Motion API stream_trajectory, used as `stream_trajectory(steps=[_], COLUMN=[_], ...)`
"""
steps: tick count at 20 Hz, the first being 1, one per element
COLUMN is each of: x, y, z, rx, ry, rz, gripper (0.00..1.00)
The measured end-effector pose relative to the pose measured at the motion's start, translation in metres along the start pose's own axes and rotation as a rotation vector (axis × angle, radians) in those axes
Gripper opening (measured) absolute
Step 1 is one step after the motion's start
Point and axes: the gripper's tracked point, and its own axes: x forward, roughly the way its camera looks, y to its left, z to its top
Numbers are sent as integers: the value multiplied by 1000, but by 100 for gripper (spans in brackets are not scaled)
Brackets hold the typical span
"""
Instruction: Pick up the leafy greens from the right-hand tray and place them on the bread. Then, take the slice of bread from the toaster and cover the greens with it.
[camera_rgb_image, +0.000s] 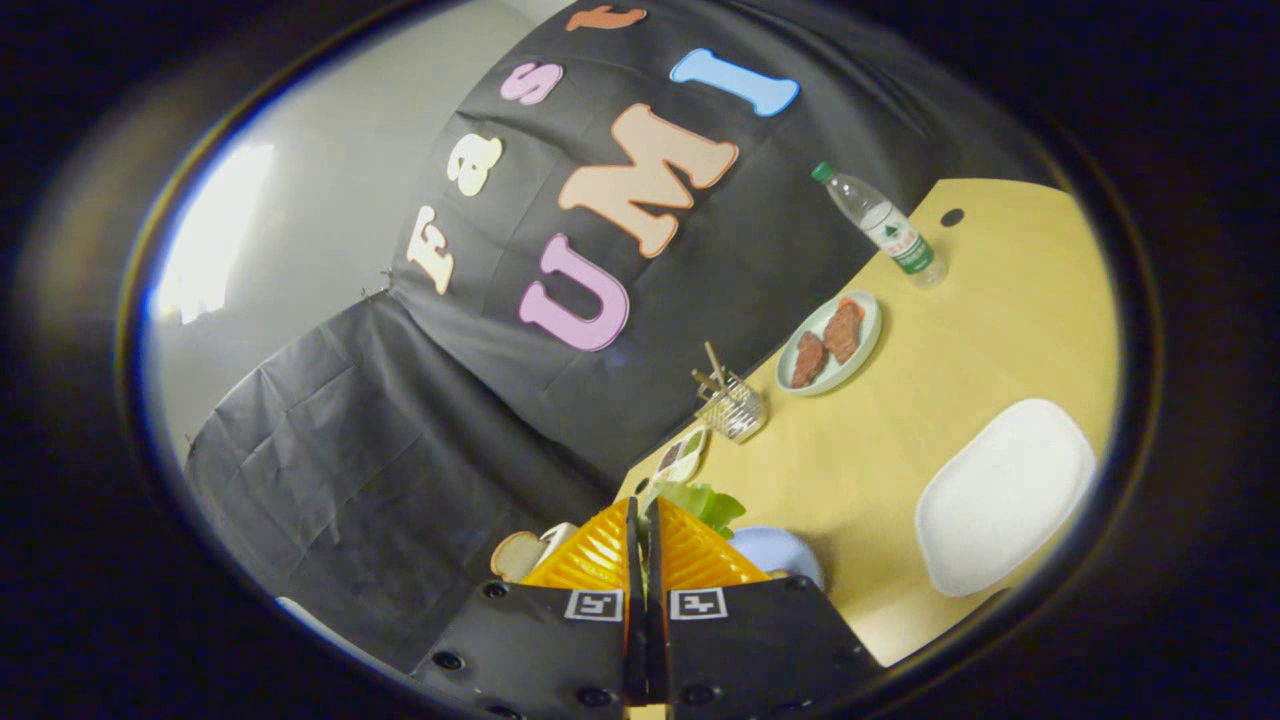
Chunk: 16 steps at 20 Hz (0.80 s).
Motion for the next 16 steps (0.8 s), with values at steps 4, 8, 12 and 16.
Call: stream_trajectory(steps=[4, 8, 12, 16], x=[24, 41, 52, 46], y=[13, 15, 0, -40], z=[-32, -61, -86, -92], rx=[-4, -9, -27, -119], ry=[57, 111, 182, 227], rz=[22, 16, -36, -181], gripper=[3, 3, 3, 4])
